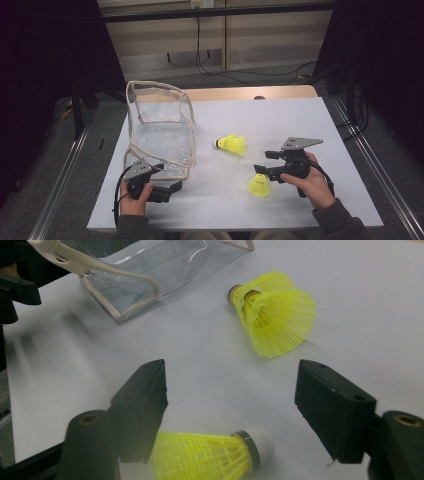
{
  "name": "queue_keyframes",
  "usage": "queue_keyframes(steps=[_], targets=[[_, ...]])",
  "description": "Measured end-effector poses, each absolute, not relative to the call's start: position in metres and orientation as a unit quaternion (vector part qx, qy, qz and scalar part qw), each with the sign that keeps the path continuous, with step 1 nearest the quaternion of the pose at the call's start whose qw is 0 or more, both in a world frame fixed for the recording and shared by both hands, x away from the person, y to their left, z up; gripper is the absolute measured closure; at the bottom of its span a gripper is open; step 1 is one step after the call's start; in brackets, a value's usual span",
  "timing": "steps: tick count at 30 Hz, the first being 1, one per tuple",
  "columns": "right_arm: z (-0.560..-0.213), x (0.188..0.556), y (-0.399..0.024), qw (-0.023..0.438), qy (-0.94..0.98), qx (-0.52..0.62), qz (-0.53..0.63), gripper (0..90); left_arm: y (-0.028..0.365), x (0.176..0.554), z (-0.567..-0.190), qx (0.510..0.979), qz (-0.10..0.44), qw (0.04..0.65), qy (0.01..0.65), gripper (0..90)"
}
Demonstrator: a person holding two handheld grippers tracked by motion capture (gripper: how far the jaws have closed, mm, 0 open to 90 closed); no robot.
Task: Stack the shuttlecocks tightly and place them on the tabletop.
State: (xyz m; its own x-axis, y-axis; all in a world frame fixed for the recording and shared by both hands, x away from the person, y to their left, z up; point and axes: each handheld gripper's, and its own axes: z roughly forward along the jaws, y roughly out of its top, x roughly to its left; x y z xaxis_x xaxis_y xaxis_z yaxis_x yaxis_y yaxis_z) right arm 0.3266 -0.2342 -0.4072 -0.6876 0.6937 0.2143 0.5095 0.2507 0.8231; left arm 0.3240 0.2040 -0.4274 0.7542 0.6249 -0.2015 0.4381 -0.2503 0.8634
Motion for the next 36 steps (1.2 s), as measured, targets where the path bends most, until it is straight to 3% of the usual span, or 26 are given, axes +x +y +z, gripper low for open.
queue_keyframes(steps=[7, 18, 29, 36], targets=[[-0.405, 0.324, -0.233, 0.089, 0.788, 0.375, 0.480, 41.8, 0.204, 0.324, -0.428, 0.785, 0.092, 0.510, 0.338, 1.9], [-0.406, 0.319, -0.230, 0.072, 0.800, 0.349, 0.482, 73.9, 0.204, 0.324, -0.428, 0.785, 0.091, 0.510, 0.339, 1.9], [-0.404, 0.311, -0.223, 0.052, 0.810, 0.316, 0.491, 87.5, 0.204, 0.324, -0.428, 0.785, 0.092, 0.511, 0.338, 1.9], [-0.406, 0.309, -0.223, 0.042, 0.812, 0.311, 0.492, 90.0, 0.204, 0.324, -0.428, 0.785, 0.092, 0.511, 0.338, 1.9]])
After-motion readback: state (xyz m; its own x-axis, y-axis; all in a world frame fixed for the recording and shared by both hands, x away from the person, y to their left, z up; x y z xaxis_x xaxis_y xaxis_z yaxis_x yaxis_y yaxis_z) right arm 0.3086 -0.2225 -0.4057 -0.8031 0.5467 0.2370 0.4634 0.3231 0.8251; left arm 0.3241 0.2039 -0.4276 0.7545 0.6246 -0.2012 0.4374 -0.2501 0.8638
